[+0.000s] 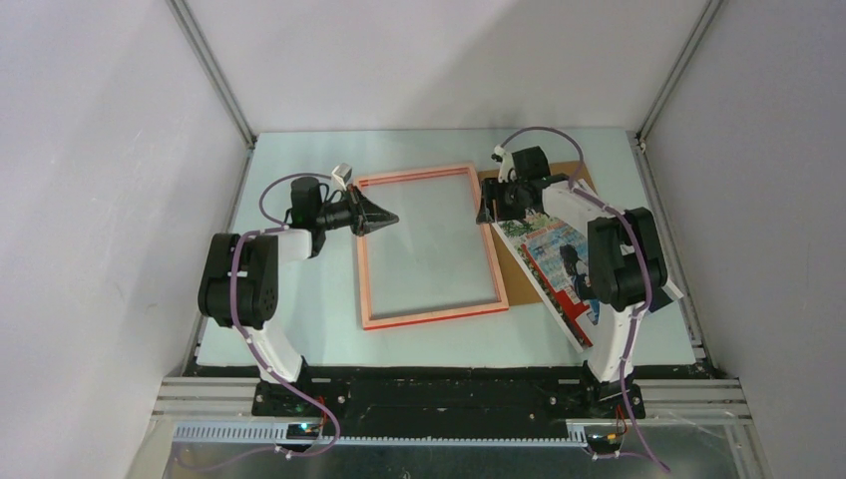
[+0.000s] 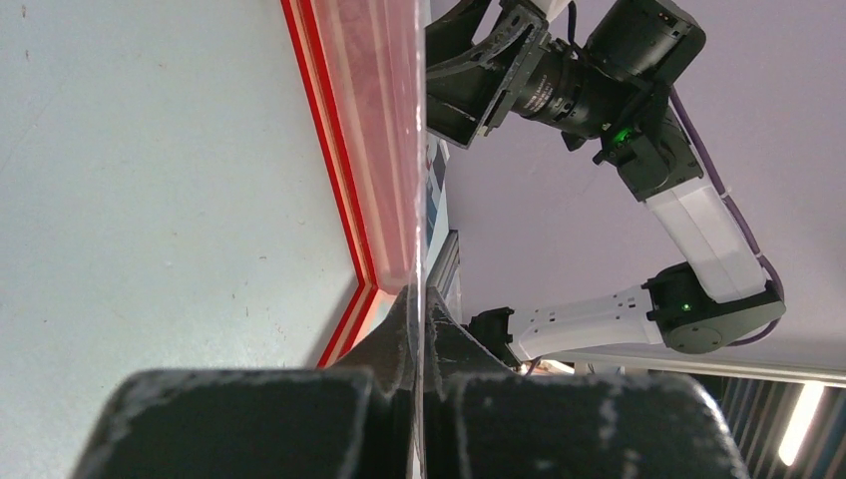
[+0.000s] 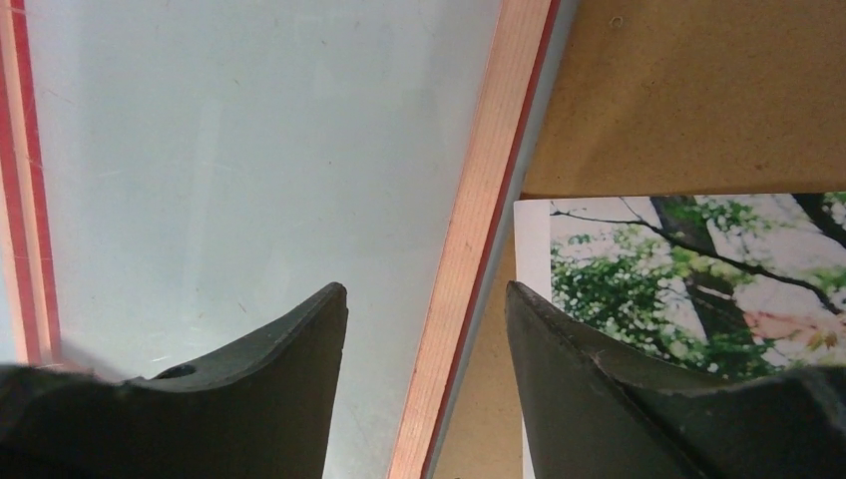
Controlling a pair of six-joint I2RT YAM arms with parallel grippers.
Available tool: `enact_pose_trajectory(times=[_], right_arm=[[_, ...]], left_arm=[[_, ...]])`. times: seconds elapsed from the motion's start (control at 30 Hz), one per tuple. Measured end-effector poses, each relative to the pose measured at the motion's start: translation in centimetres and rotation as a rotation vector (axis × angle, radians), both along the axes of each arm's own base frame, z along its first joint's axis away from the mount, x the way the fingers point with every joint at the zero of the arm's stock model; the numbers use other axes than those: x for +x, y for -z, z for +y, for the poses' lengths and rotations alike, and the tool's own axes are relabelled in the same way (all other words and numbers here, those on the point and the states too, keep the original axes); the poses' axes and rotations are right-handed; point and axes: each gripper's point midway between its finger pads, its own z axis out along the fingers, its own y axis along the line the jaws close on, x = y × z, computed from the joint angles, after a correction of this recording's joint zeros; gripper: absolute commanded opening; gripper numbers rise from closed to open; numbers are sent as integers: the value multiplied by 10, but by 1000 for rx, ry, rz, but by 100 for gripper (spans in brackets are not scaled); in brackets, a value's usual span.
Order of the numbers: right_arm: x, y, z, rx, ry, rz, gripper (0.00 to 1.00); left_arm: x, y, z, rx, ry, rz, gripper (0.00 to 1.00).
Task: Put the photo into the frame
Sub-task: Place the photo frame item in the photo frame.
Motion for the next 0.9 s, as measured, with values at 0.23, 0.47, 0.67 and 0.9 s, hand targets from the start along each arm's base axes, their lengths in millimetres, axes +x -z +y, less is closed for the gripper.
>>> enact_pose_trajectory(times=[0.23,0.47,0.67,0.9], right_arm=[[-1,13,1,-4,-3,23,60],[-1,14,1,-5,-3,26,59],[-1,14,1,-5,-4,25,59],[-1,14,2,-4,-6,24,58]], left_arm=[[0,0,0,0,0,0,0],[0,0,0,0,0,1,0],[-4,5,1,1,-2,17,0],[-6,5,1,2,-2,18,0]])
